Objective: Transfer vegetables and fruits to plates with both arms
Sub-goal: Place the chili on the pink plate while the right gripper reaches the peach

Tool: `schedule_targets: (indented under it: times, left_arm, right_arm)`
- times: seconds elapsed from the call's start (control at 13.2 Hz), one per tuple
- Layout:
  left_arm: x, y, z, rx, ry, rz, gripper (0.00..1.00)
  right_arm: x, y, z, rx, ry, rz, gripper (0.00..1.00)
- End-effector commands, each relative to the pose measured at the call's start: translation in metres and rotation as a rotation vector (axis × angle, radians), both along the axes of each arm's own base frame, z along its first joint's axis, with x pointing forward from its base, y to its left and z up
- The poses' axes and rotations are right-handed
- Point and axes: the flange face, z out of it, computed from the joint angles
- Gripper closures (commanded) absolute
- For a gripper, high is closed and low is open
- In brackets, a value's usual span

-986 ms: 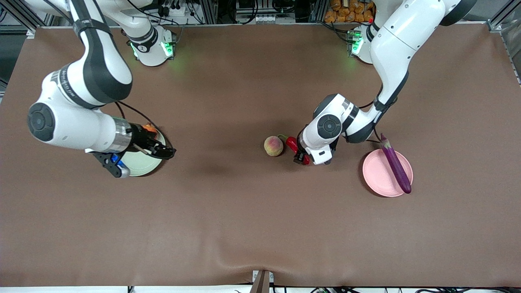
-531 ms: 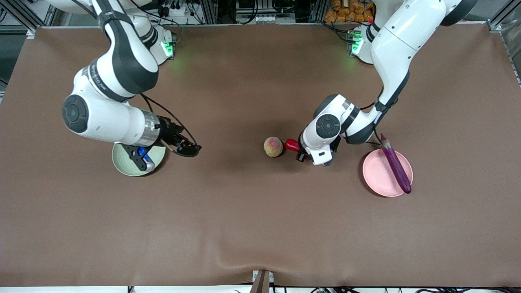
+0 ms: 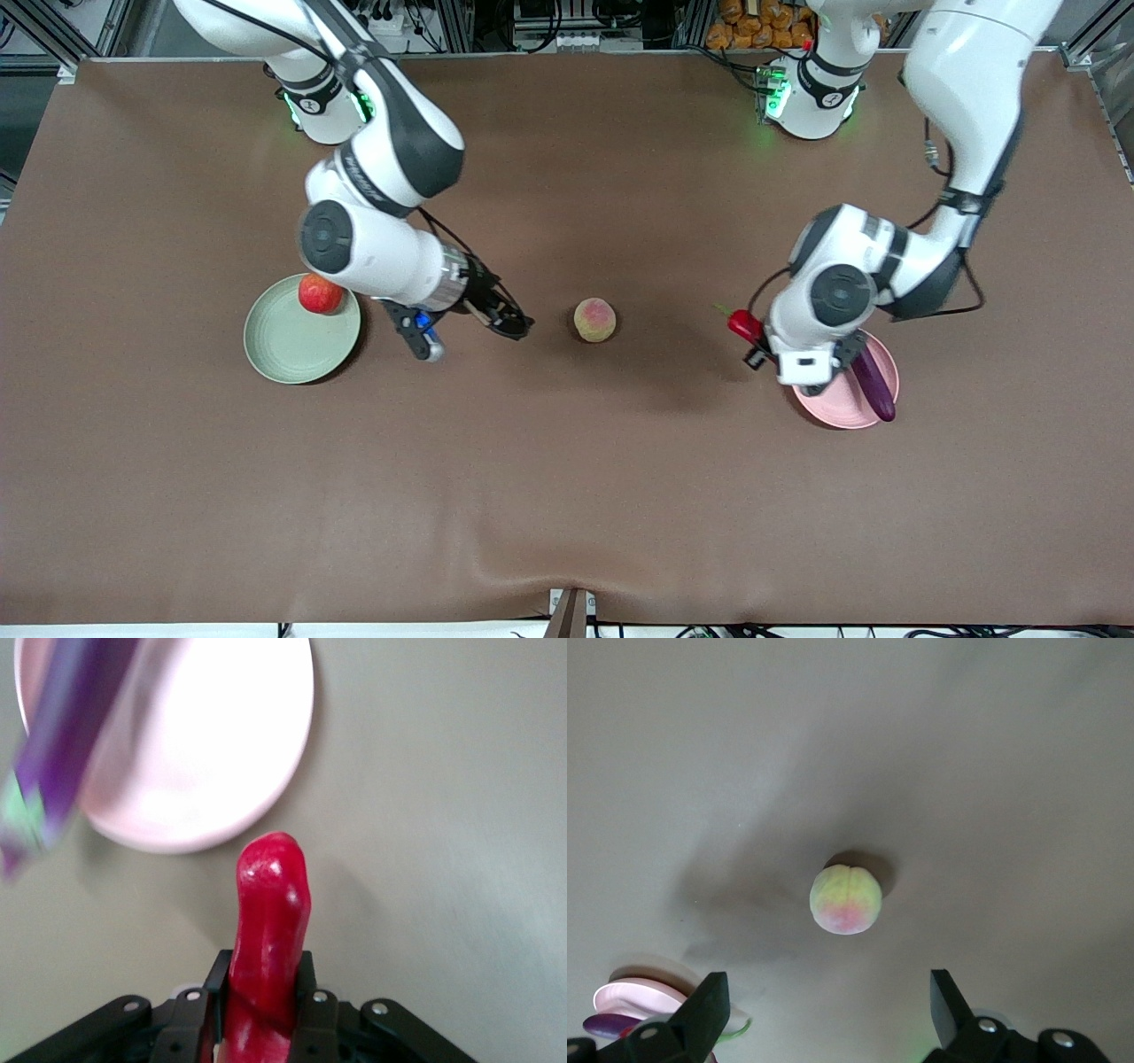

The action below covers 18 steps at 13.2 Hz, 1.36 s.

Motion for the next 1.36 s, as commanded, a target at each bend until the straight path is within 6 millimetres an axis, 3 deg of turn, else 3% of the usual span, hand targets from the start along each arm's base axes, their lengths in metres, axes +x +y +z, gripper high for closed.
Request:
schedule_targets:
  times: [0.0, 0.23, 0.38, 0.68, 0.76, 0.83, 0.91, 1.14, 1.21, 1.29]
  left_arm:
    - [0.018, 0.036, 0.016, 0.003, 0.016, -0.085, 1.00]
    - [0.038, 0.087, 0.007, -0.024, 0.023, -0.144, 1.00]
    - [0.044, 0.116, 0.000, -0.045, 0.034, -0.187, 1.00]
    - [0.044, 0.121, -0.006, -0.050, 0.041, -0.190, 0.90]
    - [0.044, 0.122, -0.010, -0.055, 0.046, -0.194, 0.64]
    - [0.044, 0.121, -0.011, -0.056, 0.046, -0.192, 0.15]
    - [0.044, 0.118, -0.010, -0.053, 0.045, -0.182, 0.00]
    - [0.044, 0.118, 0.004, -0.044, 0.034, -0.185, 0.00]
    - [0.043, 0.120, 0.013, -0.036, 0.030, -0.192, 0.00]
    - [0.042, 0.121, 0.026, -0.026, 0.027, -0.199, 0.00]
  right_arm:
    - [-0.009, 0.040, -0.039, -0.005, -0.008, -0.045, 0.00]
    - [-0.025, 0.080, -0.093, -0.051, -0.065, -0.130, 0.00]
    - [-0.035, 0.093, -0.114, -0.078, -0.054, -0.168, 0.00]
    - [-0.050, 0.106, -0.154, -0.143, -0.018, -0.192, 0.00]
    - [-0.054, 0.112, -0.162, -0.144, -0.031, -0.182, 0.00]
    - [-0.055, 0.117, -0.168, -0.124, -0.059, -0.180, 0.00]
    - [-0.058, 0.120, -0.177, -0.117, -0.067, -0.185, 0.00]
    - [-0.058, 0.126, -0.193, -0.116, -0.093, -0.185, 0.00]
    - [-0.059, 0.127, -0.192, -0.120, -0.098, -0.184, 0.60]
    - [-0.059, 0.127, -0.191, -0.131, -0.100, -0.188, 0.93]
